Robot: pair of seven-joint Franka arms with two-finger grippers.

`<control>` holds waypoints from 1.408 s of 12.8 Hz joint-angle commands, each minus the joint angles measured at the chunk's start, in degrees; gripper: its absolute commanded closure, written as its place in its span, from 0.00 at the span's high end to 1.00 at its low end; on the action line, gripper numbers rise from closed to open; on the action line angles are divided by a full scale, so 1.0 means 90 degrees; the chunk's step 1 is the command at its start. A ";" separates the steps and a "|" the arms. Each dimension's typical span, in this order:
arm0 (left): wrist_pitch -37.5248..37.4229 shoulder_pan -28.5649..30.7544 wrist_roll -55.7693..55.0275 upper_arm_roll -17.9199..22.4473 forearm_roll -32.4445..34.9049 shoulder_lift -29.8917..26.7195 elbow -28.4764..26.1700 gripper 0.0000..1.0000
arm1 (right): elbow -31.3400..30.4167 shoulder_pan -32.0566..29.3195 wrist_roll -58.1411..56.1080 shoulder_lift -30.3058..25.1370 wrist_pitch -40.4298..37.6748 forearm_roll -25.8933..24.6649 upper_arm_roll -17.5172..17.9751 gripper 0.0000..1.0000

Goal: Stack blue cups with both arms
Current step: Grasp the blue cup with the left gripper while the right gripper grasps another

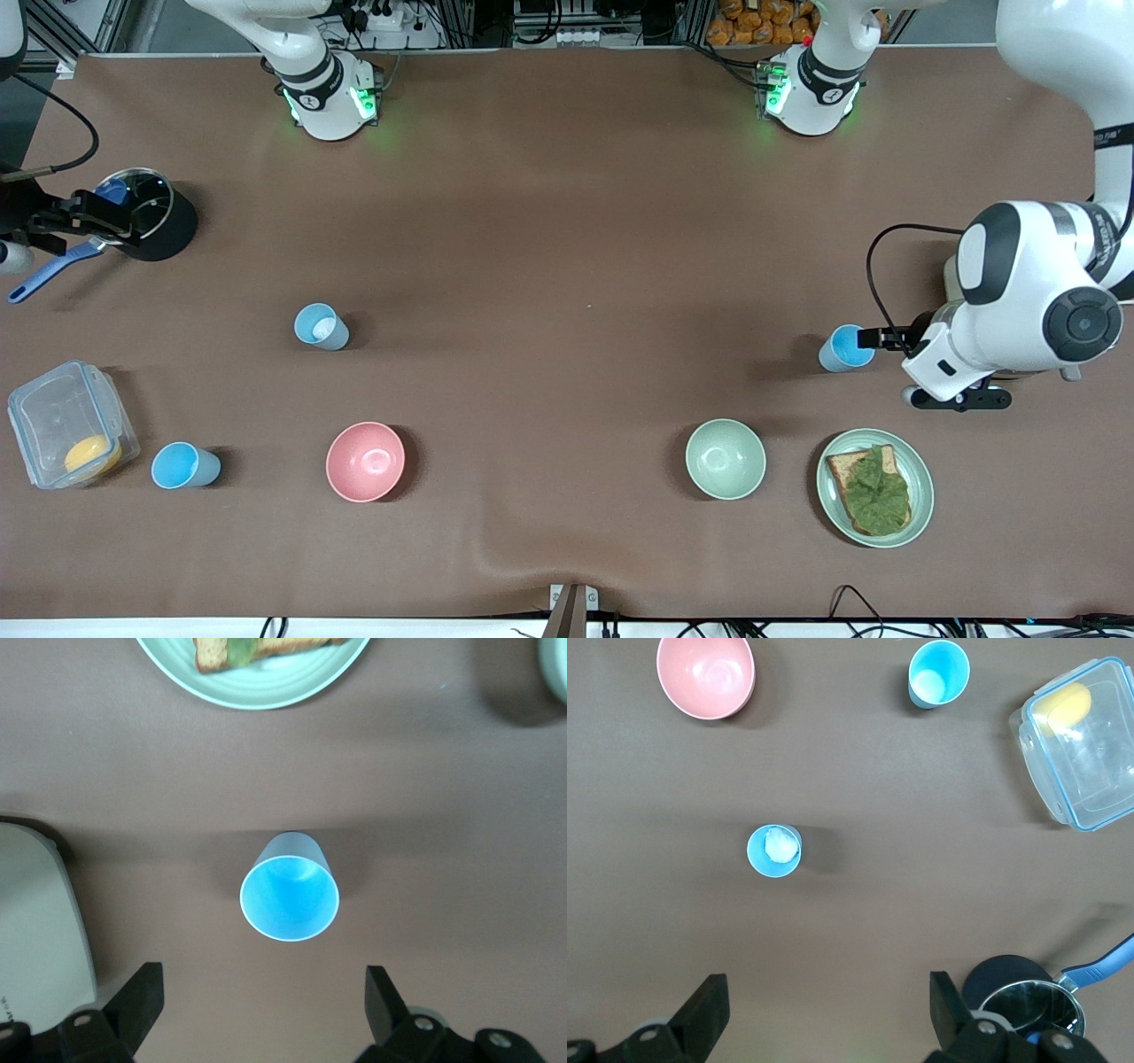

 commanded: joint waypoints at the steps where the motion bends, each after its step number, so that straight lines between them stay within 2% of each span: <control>1: -0.0096 -0.0044 0.0078 0.0002 0.0067 0.0340 0.0190 1.00 | 0.0023 0.0006 0.0101 -0.0011 -0.0034 -0.0011 0.0021 1.00; 4: 0.0147 -0.0044 0.0107 -0.0007 0.0135 0.0458 0.0006 1.00 | -0.0025 -0.0004 0.0082 0.0037 -0.0034 -0.0011 0.0011 1.00; 7: 0.0460 -0.0074 0.0107 0.0002 0.0145 0.0468 -0.0258 1.00 | -0.0084 0.0035 0.0053 0.0660 -0.0295 -0.0089 0.0021 1.00; 9: 0.0499 -0.0074 0.0117 0.0002 0.0174 0.0487 -0.0327 1.00 | -0.0182 0.0045 0.0092 0.1070 -0.0172 0.0028 0.0030 1.00; 11: 0.0499 0.0004 0.0166 0.0002 0.0358 0.0497 -0.0463 1.00 | -0.0434 0.0230 0.0102 0.1432 0.0499 0.0193 0.0021 1.00; 15: 0.0529 0.0024 0.0166 0.0002 0.0594 0.0683 -0.0493 1.00 | -0.1819 0.0406 0.0092 0.1473 0.2041 0.0417 0.0030 1.00; 18: 0.0558 -0.0015 0.0166 0.0002 0.0594 0.0858 -0.0435 1.00 | -0.2426 0.0504 0.0092 0.1599 0.3312 0.0682 0.0030 1.00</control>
